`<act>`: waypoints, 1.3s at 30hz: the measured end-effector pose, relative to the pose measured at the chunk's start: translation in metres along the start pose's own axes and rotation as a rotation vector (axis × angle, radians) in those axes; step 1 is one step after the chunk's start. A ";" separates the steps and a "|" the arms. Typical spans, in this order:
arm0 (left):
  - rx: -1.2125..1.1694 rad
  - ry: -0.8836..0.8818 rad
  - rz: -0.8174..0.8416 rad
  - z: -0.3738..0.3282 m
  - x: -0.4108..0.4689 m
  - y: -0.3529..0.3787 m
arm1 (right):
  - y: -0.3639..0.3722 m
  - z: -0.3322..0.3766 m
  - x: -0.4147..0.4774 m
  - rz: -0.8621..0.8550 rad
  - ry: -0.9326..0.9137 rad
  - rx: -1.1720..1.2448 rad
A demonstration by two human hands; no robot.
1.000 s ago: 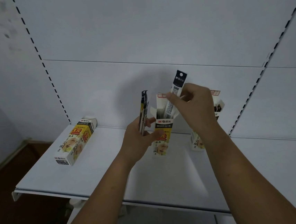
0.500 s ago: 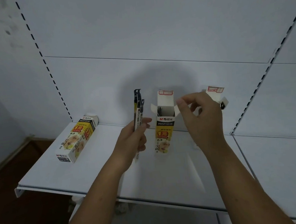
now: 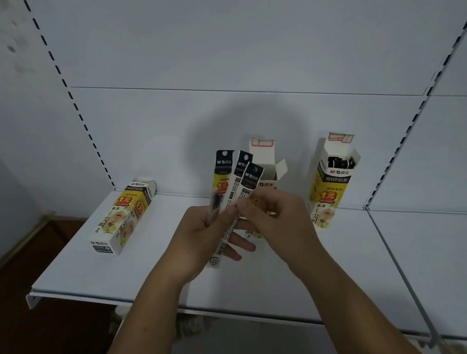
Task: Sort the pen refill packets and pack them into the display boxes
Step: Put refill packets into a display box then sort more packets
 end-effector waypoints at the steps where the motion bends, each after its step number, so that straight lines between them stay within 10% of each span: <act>1: 0.005 -0.016 0.003 0.000 0.000 0.000 | -0.001 0.001 0.000 -0.021 0.012 0.029; 10: -0.009 -0.042 0.026 0.005 0.001 0.000 | -0.014 0.004 -0.003 -0.194 -0.060 0.019; 20: 0.311 0.187 -0.348 0.014 0.037 0.001 | -0.080 0.066 0.040 -0.536 -0.285 0.017; 39: 0.271 0.219 -0.243 0.013 0.057 0.012 | -0.046 0.000 0.060 -0.267 -0.183 -0.459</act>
Point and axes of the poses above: each hand's wrist, its own x-axis towards the middle knuckle, its own y-axis out of the palm, z = x × y, the point moved 1 cm from there along x, towards the middle knuckle, and after that the axes turned 1 degree about -z, right-handed, at the moved point
